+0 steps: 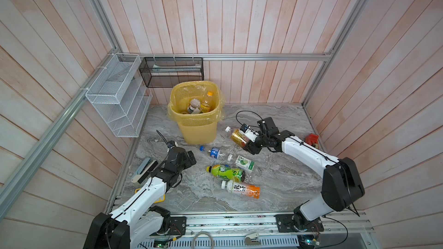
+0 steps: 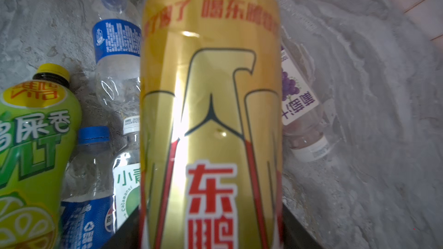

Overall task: Throw the plastic bottles in the bin
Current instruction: 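Lift the yellow-gold bottle with the right gripper and carry it over the bin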

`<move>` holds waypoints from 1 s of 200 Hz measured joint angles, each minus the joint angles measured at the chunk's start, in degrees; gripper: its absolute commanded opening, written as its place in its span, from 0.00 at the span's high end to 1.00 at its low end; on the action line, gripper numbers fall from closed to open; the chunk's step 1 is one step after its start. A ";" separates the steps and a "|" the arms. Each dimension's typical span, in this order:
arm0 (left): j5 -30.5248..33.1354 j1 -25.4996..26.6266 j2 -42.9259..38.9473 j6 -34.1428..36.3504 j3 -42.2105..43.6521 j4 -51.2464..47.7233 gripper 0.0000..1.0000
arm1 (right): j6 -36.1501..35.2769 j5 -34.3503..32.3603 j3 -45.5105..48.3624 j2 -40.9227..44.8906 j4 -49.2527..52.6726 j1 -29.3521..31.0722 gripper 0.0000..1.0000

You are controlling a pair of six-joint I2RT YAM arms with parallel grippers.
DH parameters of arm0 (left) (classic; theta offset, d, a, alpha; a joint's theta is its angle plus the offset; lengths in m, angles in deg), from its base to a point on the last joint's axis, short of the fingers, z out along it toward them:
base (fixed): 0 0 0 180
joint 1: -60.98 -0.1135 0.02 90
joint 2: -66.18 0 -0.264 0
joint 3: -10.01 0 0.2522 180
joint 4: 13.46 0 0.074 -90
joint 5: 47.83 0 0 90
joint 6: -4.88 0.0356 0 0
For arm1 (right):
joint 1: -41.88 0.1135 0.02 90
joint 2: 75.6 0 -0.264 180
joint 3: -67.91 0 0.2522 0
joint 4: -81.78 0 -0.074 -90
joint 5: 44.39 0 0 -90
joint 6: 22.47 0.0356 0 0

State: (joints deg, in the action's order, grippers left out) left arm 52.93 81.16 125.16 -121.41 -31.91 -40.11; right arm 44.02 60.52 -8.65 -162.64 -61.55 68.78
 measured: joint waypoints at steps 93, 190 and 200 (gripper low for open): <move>1.27 -0.33 -2.78 -0.37 0.00 0.22 0.00 | 18.27 1.36 -7.65 14.84 -22.99 -2.69 0.53; 0.96 -0.33 -2.95 1.42 0.00 -0.02 0.00 | 37.46 12.46 -58.66 -29.16 -17.22 10.40 0.34; 0.85 -0.33 -2.95 1.57 0.00 -0.04 0.00 | 37.51 12.33 -63.49 -32.98 -12.98 11.26 0.28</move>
State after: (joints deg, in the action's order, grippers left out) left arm 53.78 80.83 122.21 -119.84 -31.91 -40.15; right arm 81.53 72.85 -72.15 -195.62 -74.53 80.03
